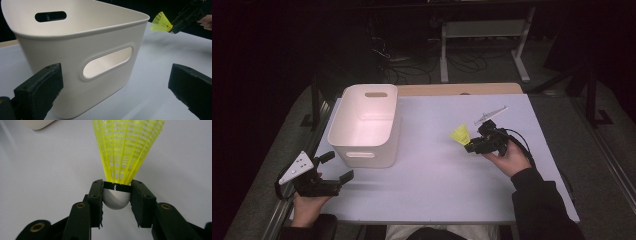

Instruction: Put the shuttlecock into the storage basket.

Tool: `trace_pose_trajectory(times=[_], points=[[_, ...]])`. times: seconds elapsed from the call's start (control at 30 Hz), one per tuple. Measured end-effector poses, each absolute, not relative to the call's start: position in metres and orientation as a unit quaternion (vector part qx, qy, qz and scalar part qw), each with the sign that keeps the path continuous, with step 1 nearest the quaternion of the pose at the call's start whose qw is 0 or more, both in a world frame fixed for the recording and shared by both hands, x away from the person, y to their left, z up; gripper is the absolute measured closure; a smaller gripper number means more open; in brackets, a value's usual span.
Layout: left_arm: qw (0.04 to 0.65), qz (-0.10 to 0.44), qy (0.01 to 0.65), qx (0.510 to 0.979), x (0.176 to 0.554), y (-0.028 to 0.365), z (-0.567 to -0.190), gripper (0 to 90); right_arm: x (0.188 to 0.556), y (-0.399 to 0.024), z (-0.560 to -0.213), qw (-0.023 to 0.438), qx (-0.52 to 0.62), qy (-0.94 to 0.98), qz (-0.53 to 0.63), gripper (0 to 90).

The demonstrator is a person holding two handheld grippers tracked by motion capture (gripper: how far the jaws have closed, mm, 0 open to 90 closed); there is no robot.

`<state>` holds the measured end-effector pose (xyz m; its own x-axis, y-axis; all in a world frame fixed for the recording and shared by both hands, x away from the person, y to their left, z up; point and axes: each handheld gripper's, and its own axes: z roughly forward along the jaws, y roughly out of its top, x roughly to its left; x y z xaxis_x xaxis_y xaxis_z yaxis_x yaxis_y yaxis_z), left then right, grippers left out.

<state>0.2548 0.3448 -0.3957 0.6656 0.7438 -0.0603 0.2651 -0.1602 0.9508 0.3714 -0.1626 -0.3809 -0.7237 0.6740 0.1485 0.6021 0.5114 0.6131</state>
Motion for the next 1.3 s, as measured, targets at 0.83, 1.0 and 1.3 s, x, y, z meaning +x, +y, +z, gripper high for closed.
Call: trace_pose_trajectory(times=[0.83, 1.0, 1.3], points=[[0.549, 0.219, 0.346, 0.729, 0.254, 0.345, -0.395, 0.0, 0.366, -0.151, -0.349, 0.064, 0.345, 0.875, 0.335, 62.3], [0.549, 0.219, 0.346, 0.729, 0.254, 0.345, -0.395, 0.0, 0.367, -0.145, -0.346, 0.062, 0.339, 0.877, 0.335, 62.3], [0.548, 0.219, 0.346, 0.729, 0.254, 0.345, -0.396, 0.0, 0.366, -0.137, -0.337, 0.064, 0.328, 0.881, 0.335, 62.3]])
